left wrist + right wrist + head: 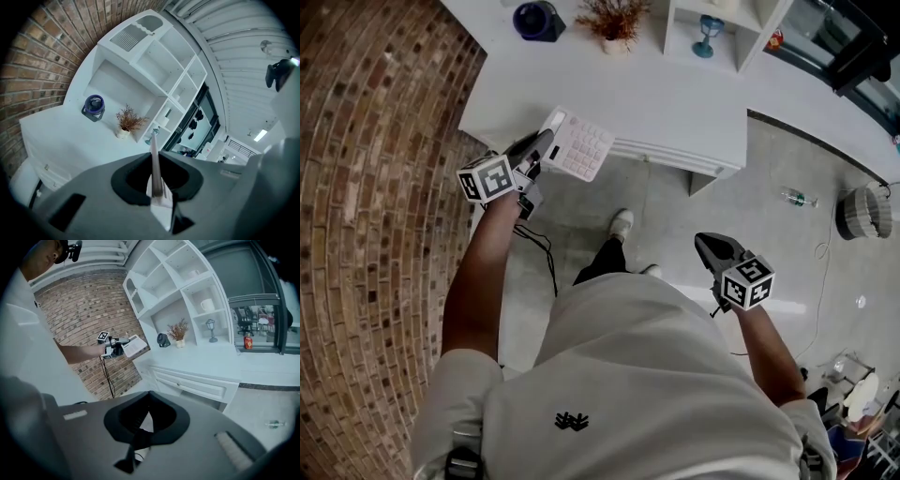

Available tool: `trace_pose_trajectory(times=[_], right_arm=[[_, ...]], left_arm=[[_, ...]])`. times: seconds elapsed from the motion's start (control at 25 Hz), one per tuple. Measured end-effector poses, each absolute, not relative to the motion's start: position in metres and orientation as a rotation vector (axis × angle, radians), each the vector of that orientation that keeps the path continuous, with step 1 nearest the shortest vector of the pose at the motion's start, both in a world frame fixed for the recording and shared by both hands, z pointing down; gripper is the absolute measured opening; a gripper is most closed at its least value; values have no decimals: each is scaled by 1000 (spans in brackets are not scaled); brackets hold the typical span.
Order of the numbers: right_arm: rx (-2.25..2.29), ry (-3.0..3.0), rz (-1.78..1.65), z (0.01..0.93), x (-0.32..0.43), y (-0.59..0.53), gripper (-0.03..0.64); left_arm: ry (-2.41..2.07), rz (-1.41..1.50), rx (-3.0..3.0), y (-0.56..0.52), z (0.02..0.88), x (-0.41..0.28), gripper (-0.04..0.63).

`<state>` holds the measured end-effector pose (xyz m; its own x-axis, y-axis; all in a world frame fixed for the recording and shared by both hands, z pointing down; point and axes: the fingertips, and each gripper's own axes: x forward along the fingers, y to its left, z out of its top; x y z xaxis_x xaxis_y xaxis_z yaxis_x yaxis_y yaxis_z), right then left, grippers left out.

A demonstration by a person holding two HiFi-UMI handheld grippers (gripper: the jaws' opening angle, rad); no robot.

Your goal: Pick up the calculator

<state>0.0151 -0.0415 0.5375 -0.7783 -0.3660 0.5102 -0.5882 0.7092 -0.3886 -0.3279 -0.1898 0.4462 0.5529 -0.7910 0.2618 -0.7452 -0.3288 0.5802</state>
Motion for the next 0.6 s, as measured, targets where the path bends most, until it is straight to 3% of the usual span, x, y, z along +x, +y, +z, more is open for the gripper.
trace_pose_trajectory(times=[0.6], right_arm=[[682, -2533, 714, 532, -4, -36, 11]], left_arm=[[-1232, -88, 2126, -173, 447, -343, 55]])
